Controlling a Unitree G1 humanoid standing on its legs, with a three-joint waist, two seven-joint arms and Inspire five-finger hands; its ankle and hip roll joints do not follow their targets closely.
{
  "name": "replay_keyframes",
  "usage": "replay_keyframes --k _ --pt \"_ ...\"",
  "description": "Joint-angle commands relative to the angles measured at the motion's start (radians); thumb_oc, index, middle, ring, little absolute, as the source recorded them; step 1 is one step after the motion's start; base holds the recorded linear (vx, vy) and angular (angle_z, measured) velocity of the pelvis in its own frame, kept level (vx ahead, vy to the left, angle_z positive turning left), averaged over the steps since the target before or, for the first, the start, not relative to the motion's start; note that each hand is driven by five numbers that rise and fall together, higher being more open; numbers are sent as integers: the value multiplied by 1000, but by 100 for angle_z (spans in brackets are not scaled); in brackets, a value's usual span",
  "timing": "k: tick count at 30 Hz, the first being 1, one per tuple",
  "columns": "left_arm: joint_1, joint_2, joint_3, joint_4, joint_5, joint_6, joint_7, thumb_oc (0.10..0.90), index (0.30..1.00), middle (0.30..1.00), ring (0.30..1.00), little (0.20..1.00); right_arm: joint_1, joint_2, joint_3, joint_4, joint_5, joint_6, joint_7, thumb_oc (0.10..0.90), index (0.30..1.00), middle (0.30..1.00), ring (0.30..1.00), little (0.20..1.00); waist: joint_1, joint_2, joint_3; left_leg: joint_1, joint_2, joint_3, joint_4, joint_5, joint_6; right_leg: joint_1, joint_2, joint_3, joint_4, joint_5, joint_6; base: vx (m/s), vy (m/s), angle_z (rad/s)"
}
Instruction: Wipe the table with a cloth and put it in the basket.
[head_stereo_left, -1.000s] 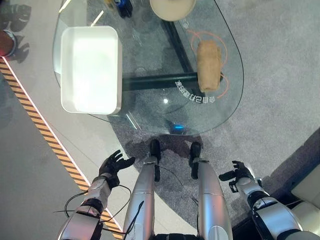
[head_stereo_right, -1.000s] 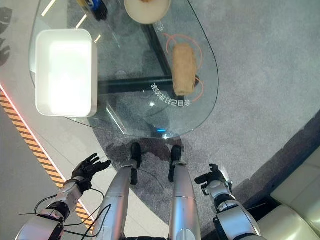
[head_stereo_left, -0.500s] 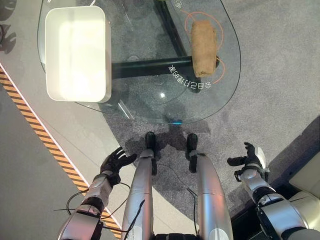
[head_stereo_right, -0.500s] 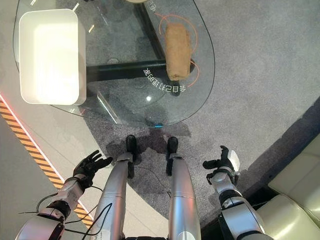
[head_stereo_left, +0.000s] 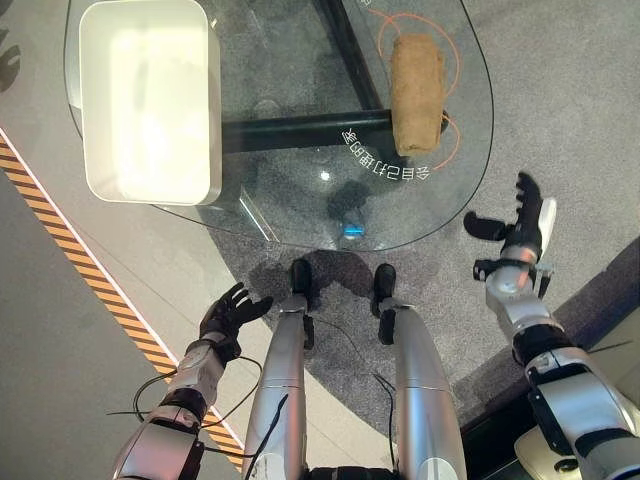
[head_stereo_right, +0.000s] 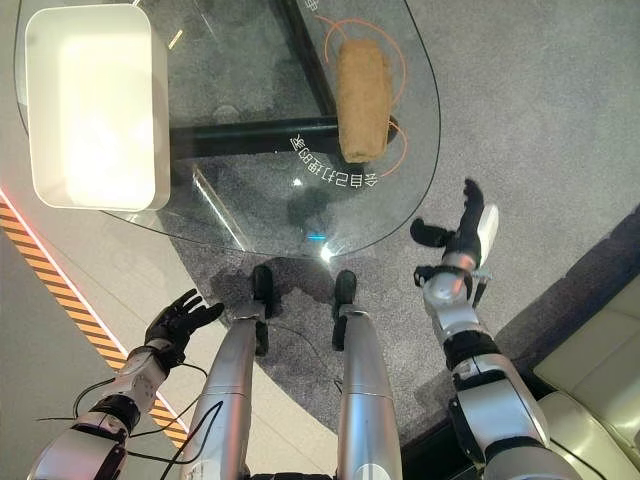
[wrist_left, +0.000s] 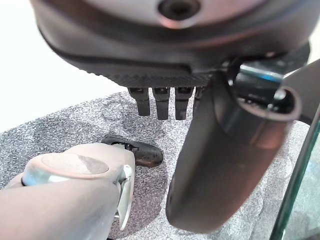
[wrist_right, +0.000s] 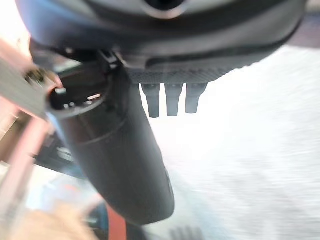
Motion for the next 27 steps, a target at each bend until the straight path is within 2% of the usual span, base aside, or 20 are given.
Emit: replay_keyframes --k 1,9,15,27 --pt "34 10 -12 30 -32 -43 16 800 900 900 900 900 -39 -75 3 -125 32 -45 -94 800 900 900 900 900 -6 13 -18 32 -45 46 28 -77 31 54 23 -31 -108 35 7 0 0 0" --pt "24 -13 -24 42 -22 -51 7 800 900 900 900 900 -156 -44 49 -215 24 15 -124 800 900 900 900 900 4 23 -18 44 -55 56 -1 -69 30 61 21 -39 -138 35 0 6 12 0" --pt "33 -29 -30 29 -13 -50 14 800 900 900 900 900 -213 -28 73 -240 73 78 -131 800 900 900 900 900 16 31 -18 58 -57 66 -18 -63 32 73 15 -45 -149 34 -4 20 36 -2" --pt "42 -50 -49 6 5 -31 24 800 900 900 900 900 -305 12 134 -172 157 209 -96 800 900 900 900 900 43 45 -18 80 -59 74 -41 -51 36 88 4 -60 -155 36 -7 6 8 0"
